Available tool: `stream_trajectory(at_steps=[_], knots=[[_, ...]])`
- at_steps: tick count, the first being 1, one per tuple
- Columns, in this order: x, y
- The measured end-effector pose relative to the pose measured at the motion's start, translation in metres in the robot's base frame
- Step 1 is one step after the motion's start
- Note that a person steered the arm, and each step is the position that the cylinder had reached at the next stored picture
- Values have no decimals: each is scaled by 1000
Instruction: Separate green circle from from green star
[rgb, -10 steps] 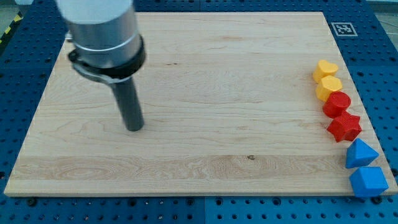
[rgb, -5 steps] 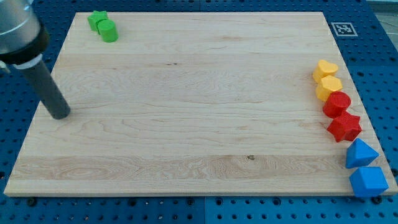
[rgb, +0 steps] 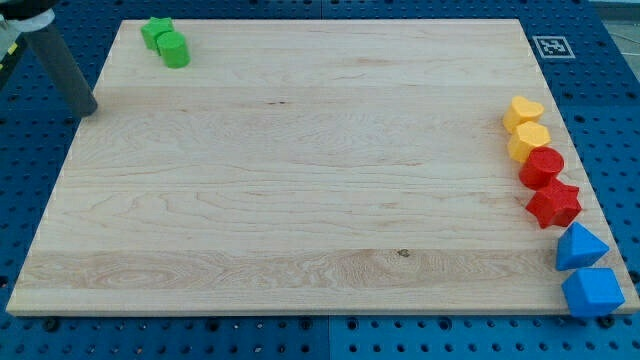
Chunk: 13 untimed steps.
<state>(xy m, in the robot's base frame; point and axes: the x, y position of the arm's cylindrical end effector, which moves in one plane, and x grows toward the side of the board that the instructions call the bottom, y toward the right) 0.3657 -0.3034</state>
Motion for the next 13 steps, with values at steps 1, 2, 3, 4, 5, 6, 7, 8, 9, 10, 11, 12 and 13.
stream_trajectory(at_steps=[1,2,3,4,5,6,7,8,9,10,11,12,13], knots=[[-19,0],[-33,0],[-55,0],[-66,2],[-66,20],[-66,26],[-66,25],[-67,18],[-84,12],[-121,34],[-122,44],[-122,46],[-122,76]])
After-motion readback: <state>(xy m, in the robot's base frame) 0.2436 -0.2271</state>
